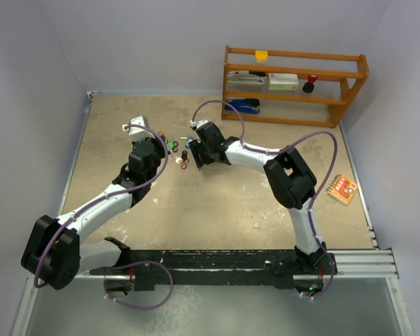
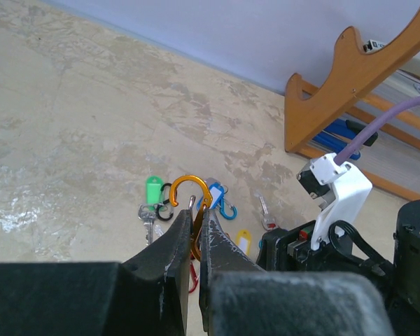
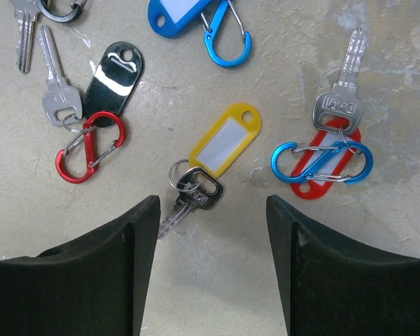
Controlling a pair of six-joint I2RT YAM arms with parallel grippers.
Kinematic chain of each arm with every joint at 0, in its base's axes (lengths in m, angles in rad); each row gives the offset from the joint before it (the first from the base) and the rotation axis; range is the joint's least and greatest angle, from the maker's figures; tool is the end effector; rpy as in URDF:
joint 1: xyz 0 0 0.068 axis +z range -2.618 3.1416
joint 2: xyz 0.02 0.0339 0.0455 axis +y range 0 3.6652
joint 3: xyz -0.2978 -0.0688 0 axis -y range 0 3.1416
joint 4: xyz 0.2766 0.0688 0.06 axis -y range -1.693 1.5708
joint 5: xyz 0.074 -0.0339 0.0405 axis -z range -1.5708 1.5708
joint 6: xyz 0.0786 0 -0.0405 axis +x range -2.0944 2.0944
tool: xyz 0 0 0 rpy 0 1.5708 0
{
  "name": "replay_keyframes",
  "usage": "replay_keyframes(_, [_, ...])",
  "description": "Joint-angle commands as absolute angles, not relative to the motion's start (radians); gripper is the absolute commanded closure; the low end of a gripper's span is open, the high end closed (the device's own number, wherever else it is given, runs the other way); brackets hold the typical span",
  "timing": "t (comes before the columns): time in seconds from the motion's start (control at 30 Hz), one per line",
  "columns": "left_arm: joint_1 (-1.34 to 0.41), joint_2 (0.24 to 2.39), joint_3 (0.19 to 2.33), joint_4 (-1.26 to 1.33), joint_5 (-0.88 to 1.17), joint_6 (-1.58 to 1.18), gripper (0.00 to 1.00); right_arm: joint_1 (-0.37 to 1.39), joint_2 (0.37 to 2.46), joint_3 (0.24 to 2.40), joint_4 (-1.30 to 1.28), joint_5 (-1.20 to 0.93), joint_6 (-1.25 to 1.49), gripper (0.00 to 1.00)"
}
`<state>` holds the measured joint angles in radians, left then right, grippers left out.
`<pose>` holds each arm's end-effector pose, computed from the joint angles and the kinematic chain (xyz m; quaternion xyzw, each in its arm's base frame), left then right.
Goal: Put the keys on the keyring
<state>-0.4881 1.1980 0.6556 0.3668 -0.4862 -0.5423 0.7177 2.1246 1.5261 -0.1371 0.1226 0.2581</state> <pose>0.3005 -0.1179 0.2744 -0.1747 0.7394 -0.1467 0.6335 0.4219 0.3556 0.1585 -0.1836 0.8940 0.1403 0.3838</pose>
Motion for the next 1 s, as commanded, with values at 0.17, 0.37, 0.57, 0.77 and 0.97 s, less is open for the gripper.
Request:
replay_keyframes(0.17, [-0.473, 1.186, 0.643, 0.389, -0.482, -0.565, 1.00, 0.729, 2.136, 1.559, -0.088, 0.117, 0.155, 0.37])
replay_keyframes(0.37, [-0.469, 1.195, 0.645, 0.393, -0.477, -0.569, 1.00, 0.734, 2.167, 1.576, -0.080, 0.090, 0.129, 0.40])
replay_keyframes(0.57, [-0.464, 1.197, 0.645, 0.396, -0.472, -0.569, 1.00, 0.735, 2.186, 1.586, -0.073, 0.078, 0.119, 0.43])
replay_keyframes(0.77, [-0.456, 1.199, 0.643, 0.397, -0.469, -0.568, 1.00, 0.736, 2.195, 1.592, -0.082, 0.081, 0.118, 0.56])
replay_keyframes(0.97, [-0.450, 1.200, 0.642, 0.399, -0.463, -0.569, 1.00, 0.736, 2.192, 1.585, -0.085, 0.077, 0.123, 0.71])
